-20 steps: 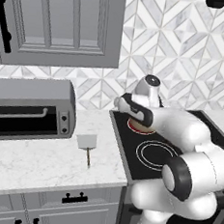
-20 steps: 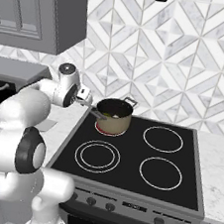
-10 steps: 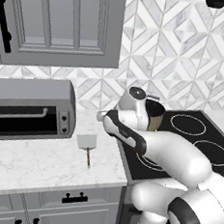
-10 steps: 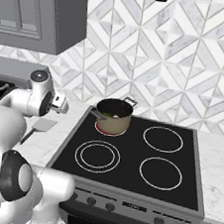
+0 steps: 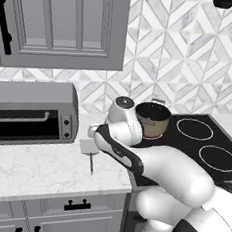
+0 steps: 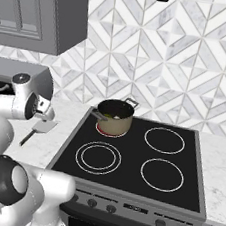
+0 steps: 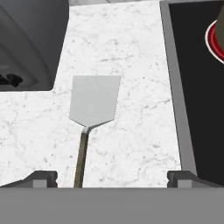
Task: Put the lime and garlic in the pot. Retrieve the spatula and lightly stir the vegetables in the pot.
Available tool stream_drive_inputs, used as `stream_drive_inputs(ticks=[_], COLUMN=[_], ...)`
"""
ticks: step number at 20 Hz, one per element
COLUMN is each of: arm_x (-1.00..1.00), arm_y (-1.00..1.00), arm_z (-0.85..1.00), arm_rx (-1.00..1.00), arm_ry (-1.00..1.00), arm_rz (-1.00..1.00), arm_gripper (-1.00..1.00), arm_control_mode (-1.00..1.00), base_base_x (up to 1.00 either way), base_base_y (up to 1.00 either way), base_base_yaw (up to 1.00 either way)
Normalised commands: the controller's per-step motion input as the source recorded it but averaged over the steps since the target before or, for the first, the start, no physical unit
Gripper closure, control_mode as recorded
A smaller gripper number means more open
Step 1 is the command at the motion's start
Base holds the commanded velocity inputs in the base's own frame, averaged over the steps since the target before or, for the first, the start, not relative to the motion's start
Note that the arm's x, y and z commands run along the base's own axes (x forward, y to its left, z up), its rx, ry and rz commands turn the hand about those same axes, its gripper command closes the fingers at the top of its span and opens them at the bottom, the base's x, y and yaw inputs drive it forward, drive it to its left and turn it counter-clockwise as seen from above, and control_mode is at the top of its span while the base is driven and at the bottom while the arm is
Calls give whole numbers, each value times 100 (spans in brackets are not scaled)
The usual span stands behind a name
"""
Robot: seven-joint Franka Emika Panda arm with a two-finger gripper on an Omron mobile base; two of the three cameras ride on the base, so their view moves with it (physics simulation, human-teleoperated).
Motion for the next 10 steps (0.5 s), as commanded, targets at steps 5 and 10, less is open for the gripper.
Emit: stream_drive_inputs(ticks=[5, 10], arm_x=[-46, -1], arm_y=[34, 15], arm_z=[-29, -51], arm_rx=[1, 0], arm_ry=[24, 20], arm_rz=[0, -1], arm_gripper=[-100, -100], arm_control_mode=[-100, -100], base_base_x=[0, 0], base_base_y=[0, 0], base_base_yaw=[0, 0])
